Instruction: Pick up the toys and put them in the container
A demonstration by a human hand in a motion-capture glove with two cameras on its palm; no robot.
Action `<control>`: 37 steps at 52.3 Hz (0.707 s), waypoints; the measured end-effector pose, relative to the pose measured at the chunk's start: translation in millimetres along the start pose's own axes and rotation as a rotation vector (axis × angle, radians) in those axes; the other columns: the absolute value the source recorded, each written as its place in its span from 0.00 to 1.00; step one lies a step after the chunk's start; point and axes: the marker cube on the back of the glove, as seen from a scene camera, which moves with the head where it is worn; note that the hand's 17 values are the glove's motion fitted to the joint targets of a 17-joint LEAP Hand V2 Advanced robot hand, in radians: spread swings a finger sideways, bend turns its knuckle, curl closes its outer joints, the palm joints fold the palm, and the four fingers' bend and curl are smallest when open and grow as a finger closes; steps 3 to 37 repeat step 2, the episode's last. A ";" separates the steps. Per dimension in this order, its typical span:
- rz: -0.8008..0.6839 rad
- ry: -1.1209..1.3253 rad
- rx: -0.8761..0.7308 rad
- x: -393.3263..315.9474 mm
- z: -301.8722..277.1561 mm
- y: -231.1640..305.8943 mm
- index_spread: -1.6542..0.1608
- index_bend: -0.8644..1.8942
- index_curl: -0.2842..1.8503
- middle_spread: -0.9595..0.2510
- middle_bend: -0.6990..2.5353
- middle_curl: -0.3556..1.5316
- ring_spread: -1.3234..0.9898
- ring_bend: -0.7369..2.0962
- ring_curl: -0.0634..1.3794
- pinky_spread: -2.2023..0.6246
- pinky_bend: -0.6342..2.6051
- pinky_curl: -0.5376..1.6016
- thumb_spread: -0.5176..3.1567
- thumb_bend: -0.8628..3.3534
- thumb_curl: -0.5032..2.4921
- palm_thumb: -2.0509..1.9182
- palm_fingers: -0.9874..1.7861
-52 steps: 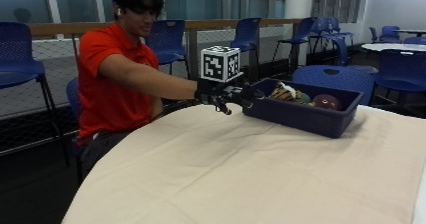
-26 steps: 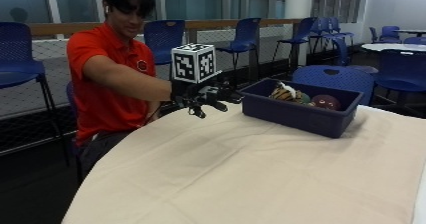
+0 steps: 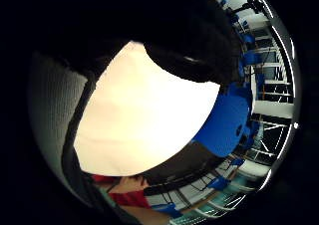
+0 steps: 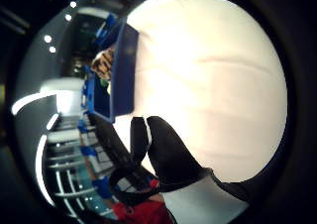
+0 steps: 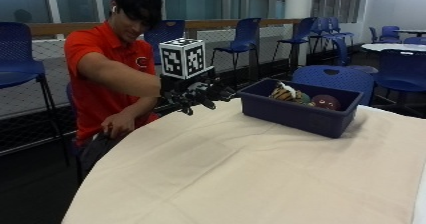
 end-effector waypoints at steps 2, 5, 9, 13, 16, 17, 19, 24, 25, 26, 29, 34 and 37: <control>-0.002 0.006 0.003 0.2 -0.7 0.7 0.72 0.37 0.25 0.74 0.25 0.29 0.59 0.32 0.18 0.82 0.50 0.39 0.44 0.19 0.23 0.50 0.29; -0.002 0.006 0.003 0.2 -0.7 0.7 0.72 0.37 0.25 0.74 0.25 0.29 0.59 0.32 0.18 0.82 0.50 0.39 0.44 0.19 0.23 0.50 0.29; -0.002 0.006 0.003 0.2 -0.7 0.7 0.72 0.37 0.25 0.74 0.25 0.29 0.59 0.32 0.18 0.82 0.50 0.39 0.44 0.19 0.23 0.50 0.29; -0.002 0.006 0.003 0.2 -0.7 0.7 0.72 0.37 0.25 0.74 0.25 0.29 0.59 0.32 0.18 0.82 0.50 0.39 0.44 0.19 0.23 0.50 0.29; -0.002 0.006 0.003 0.2 -0.7 0.7 0.72 0.37 0.25 0.74 0.25 0.29 0.59 0.32 0.18 0.82 0.50 0.39 0.44 0.19 0.23 0.50 0.29; -0.002 0.006 0.003 0.2 -0.7 0.7 0.72 0.37 0.25 0.74 0.25 0.29 0.59 0.32 0.18 0.82 0.50 0.39 0.44 0.19 0.23 0.50 0.29; -0.002 0.006 0.003 0.2 -0.7 0.7 0.72 0.37 0.25 0.74 0.25 0.29 0.59 0.32 0.18 0.82 0.50 0.39 0.44 0.19 0.23 0.50 0.29; -0.002 0.006 0.003 0.2 -0.7 0.7 0.72 0.37 0.25 0.74 0.25 0.29 0.59 0.32 0.18 0.82 0.50 0.39 0.44 0.19 0.23 0.50 0.29; -0.002 0.006 0.003 0.2 -0.7 0.7 0.72 0.37 0.25 0.74 0.25 0.29 0.59 0.32 0.18 0.82 0.50 0.39 0.44 0.19 0.23 0.50 0.29; -0.002 0.006 0.003 0.2 -0.7 0.7 0.72 0.37 0.25 0.74 0.25 0.29 0.59 0.32 0.18 0.82 0.50 0.39 0.44 0.19 0.23 0.50 0.29; -0.002 0.006 0.003 0.2 -0.7 0.7 0.72 0.37 0.25 0.74 0.25 0.29 0.59 0.32 0.18 0.82 0.50 0.39 0.44 0.19 0.23 0.50 0.29; -0.002 0.006 0.003 0.2 -0.7 0.7 0.72 0.37 0.25 0.74 0.25 0.29 0.59 0.32 0.18 0.82 0.50 0.39 0.44 0.19 0.23 0.50 0.29; -0.002 0.006 0.003 0.2 -0.7 0.7 0.72 0.37 0.25 0.74 0.25 0.29 0.59 0.32 0.18 0.82 0.50 0.39 0.44 0.19 0.23 0.50 0.29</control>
